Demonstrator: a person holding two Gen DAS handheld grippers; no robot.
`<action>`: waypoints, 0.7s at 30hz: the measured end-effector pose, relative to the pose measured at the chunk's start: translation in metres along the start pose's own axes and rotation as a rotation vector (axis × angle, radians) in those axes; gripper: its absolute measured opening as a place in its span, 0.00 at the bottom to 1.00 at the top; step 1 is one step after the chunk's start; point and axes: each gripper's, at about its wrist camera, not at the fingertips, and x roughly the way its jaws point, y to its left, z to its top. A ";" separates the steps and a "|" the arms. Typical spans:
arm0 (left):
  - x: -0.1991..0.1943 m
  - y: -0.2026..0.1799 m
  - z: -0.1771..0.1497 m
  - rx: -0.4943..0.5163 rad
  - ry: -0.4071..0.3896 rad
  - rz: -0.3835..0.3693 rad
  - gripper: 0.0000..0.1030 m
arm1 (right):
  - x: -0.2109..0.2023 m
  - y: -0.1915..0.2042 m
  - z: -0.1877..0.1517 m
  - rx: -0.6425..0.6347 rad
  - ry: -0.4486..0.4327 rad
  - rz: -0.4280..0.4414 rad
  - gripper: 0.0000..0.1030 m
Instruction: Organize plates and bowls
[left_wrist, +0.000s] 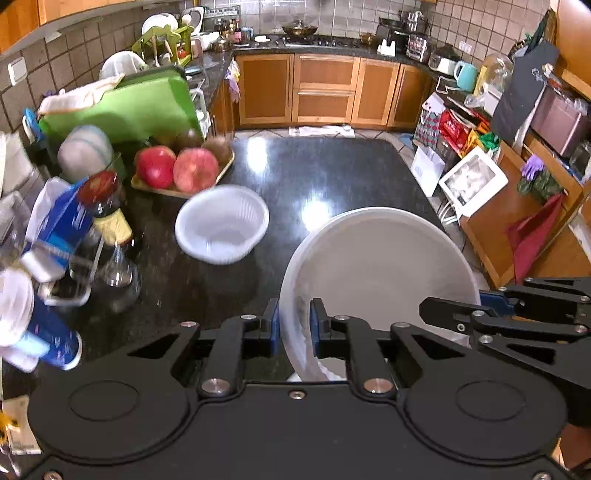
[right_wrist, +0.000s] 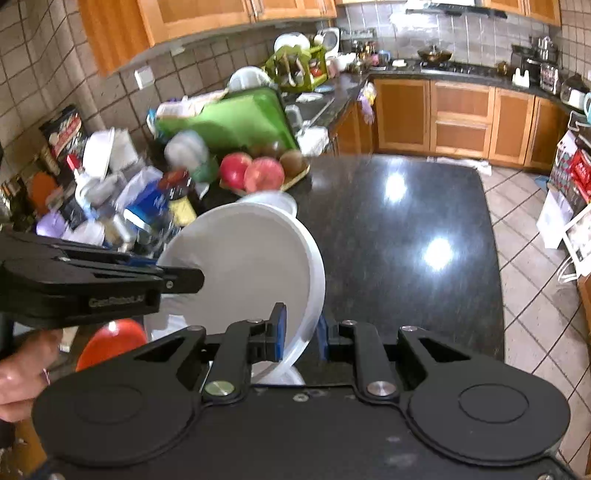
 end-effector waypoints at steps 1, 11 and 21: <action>-0.002 0.000 -0.007 0.002 0.006 0.002 0.21 | 0.001 0.001 -0.007 0.000 0.012 0.001 0.19; 0.010 -0.003 -0.053 0.010 0.064 -0.005 0.21 | 0.019 0.009 -0.060 0.001 0.097 -0.012 0.19; 0.026 0.004 -0.074 -0.029 0.139 -0.047 0.21 | 0.035 0.008 -0.070 -0.004 0.162 -0.020 0.19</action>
